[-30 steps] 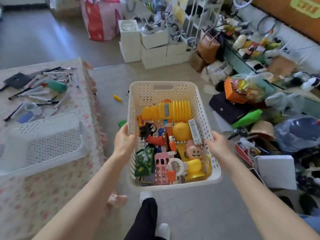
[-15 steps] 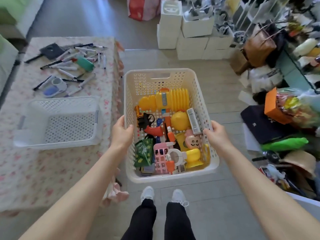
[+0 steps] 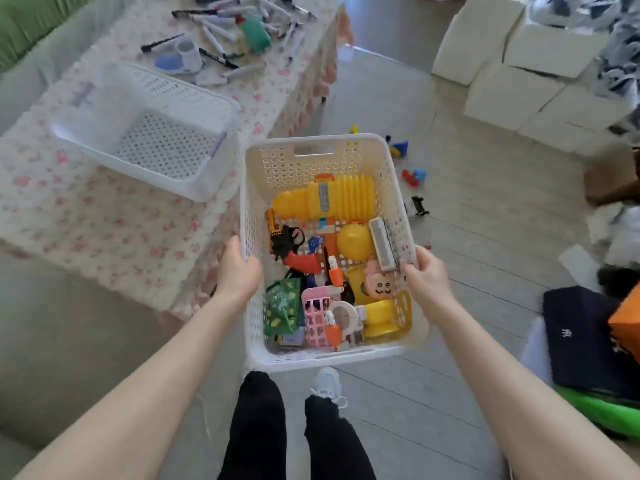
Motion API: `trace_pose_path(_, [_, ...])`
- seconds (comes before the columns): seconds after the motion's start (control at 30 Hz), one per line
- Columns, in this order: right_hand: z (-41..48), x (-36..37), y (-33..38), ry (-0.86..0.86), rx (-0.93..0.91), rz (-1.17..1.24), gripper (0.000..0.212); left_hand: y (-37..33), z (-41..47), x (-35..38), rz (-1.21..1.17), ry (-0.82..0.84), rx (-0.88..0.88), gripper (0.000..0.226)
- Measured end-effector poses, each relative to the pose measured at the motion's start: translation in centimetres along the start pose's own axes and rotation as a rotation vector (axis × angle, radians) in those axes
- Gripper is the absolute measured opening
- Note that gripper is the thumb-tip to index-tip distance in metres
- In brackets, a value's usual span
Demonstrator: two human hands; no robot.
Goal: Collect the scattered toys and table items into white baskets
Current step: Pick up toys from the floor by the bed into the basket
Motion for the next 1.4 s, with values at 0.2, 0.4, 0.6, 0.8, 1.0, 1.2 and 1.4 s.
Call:
trace_pose_path(0.2, [2.2, 6.1, -7.7, 0.151, 0.005, -0.051, 0.03, 10.8, 0.3, 2.3, 0.065, -0.077, -0.204, 0.044])
trace_pose_path(0.4, [5.7, 13.9, -16.5, 0.28, 0.0, -0.18, 0.029, 22.9, 2.2, 5.2, 0.057, -0.092, -0.335, 0.044])
trace_pose_path(0.6, [11.7, 23.2, -27.1, 0.361, -0.059, -0.324, 0.023, 35.9, 7.1, 9.7, 0.062, -0.159, -0.409, 0.041])
trace_pose_path(0.8, [16.4, 30.1, -35.0, 0.419, -0.082, -0.436, 0.022, 46.4, 12.0, 13.6, 0.055, -0.164, -0.384, 0.049])
trace_pose_path(1.0, [19.2, 34.1, -38.9, 0.451, -0.135, -0.417, 0.019, 52.2, 15.0, 15.8, 0.018, -0.211, -0.385, 0.044])
trace_pose_path(1.2, [20.4, 35.2, -40.6, 0.473, -0.181, -0.441, 0.021, 54.4, 16.2, 16.2, 0.013, -0.218, -0.39, 0.035])
trace_pose_path(1.4, [25.0, 35.5, -38.1, 0.403, -0.194, -0.267, 0.019, 52.2, 21.3, 12.7, 0.04, -0.403, -0.316, 0.028])
Point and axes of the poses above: each hand's wrist, its own z-axis towards the middle knuckle, its own x-axis out of the palm, y = z × x, the point moved 6 cm from there along z, towards the middle knuckle, and after that the axes turned 1 degree about -z, right-handed, at the moved point
